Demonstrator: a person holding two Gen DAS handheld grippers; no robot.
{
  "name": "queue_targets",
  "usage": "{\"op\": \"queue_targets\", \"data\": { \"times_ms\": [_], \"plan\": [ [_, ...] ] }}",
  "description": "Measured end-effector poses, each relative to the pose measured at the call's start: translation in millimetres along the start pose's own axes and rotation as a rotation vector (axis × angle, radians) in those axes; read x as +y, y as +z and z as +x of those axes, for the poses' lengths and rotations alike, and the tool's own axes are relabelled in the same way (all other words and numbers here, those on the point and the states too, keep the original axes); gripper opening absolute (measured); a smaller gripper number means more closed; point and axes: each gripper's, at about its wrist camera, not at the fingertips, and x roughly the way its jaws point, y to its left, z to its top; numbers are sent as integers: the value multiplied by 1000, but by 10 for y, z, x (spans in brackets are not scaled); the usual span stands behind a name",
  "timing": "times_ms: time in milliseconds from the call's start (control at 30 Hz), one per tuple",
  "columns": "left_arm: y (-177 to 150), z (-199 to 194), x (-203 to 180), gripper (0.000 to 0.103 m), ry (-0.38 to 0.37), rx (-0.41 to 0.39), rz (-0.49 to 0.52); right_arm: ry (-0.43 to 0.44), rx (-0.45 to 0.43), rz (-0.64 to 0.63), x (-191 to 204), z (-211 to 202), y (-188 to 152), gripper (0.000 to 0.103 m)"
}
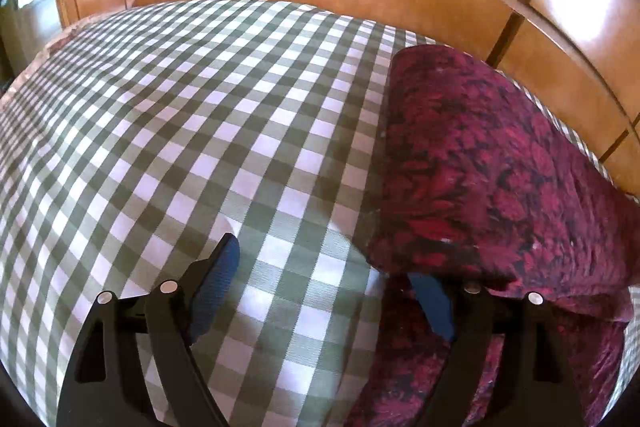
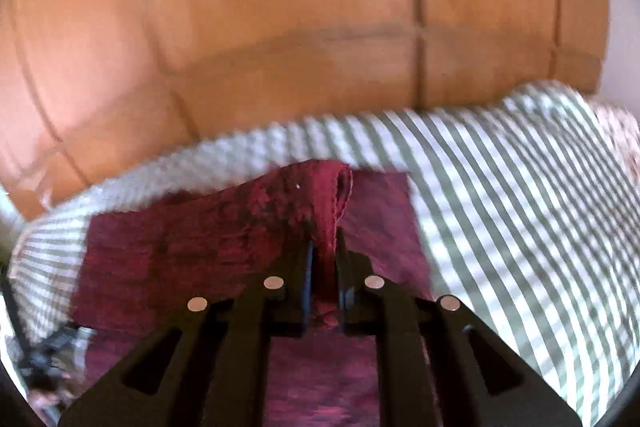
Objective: Fold small clothes
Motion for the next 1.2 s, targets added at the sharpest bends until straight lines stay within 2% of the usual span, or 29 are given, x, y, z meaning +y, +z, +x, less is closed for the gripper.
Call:
{"op": "queue_targets", "data": {
  "times_ms": [100,233,300,367,433,533,600,733,800,867,967,1100,1133,1200],
  "plan": [
    [-19,-12,-14,83,0,-4,9,-41,51,33,-191,258,-231,5],
    [-59,-104,-50,77,-4,1,32,-64,36,17,-170,219,-290,5],
    [-113,-277,-71,75,-10,-27,52,-50,40,18,-179,195,-291,6],
    [-143,-487,-53,75,-37,-92,73,-19,33,36,-215,127,-274,12],
    [-146,-709,-38,75,-65,-171,100,2,6,58,-252,-12,-248,31],
    [-63,-908,-70,75,-133,-241,134,37,-56,67,-253,-256,-194,36],
    [17,-950,-137,75,-174,-257,156,68,-85,35,-144,-384,-191,42],
    [267,-849,-239,75,-261,-226,119,123,-77,-48,182,-340,-176,45],
    [414,-786,-280,75,-285,-215,90,122,-60,-87,340,-206,-161,46],
    [531,-737,-363,75,-295,-221,104,108,-31,-103,402,-40,-146,48],
    [662,-616,-594,75,-323,-213,181,55,0,-103,326,196,-141,49],
    [816,-375,-837,74,-324,-183,234,70,-2,-88,180,345,-200,50],
    [863,-253,-875,74,-337,-150,233,68,-11,-100,188,354,-225,51],
    [889,-21,-902,66,-333,-81,217,65,-30,-116,182,378,-276,51]
  ]
}}
